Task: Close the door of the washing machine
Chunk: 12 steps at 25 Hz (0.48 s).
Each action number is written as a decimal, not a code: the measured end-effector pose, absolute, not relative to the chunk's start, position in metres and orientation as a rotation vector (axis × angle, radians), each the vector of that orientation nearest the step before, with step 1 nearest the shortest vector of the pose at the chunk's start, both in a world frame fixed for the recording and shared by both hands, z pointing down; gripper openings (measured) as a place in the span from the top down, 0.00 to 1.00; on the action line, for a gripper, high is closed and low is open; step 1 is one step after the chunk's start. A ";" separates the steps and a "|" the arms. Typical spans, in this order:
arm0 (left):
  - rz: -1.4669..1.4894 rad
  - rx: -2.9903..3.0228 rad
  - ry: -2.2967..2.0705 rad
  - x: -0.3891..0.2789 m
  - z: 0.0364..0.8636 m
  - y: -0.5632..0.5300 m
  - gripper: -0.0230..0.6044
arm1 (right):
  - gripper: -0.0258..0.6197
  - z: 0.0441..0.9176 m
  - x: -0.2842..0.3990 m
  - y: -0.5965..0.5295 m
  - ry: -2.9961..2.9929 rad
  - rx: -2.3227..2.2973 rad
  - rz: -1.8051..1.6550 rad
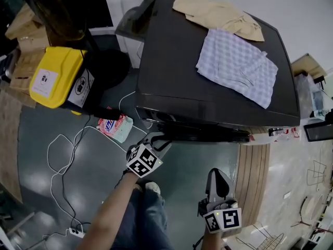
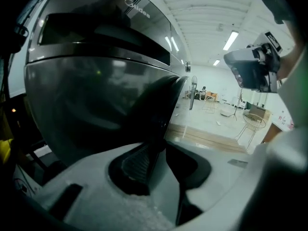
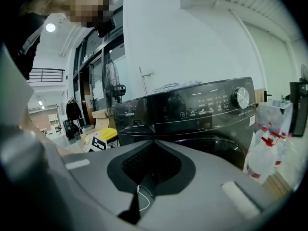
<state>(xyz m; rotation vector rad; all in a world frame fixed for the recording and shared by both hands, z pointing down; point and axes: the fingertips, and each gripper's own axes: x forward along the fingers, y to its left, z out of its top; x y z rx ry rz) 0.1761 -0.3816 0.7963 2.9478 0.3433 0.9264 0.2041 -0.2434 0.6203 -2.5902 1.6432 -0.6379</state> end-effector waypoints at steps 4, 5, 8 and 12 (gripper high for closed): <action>0.913 2.952 0.354 0.177 0.796 -0.384 0.80 | 0.95 0.620 0.204 -0.249 1.645 -2.594 -0.631; 0.910 2.956 0.347 0.176 0.797 -0.384 0.80 | 0.95 0.620 0.203 -0.249 1.646 -2.594 -0.631; 0.923 2.955 0.316 0.171 0.797 -0.384 0.80 | 0.95 0.615 0.197 -0.249 1.652 -2.591 -0.637; 0.891 2.943 0.277 0.162 0.776 -0.385 0.86 | 0.95 0.597 0.198 -0.250 1.646 -2.590 -0.614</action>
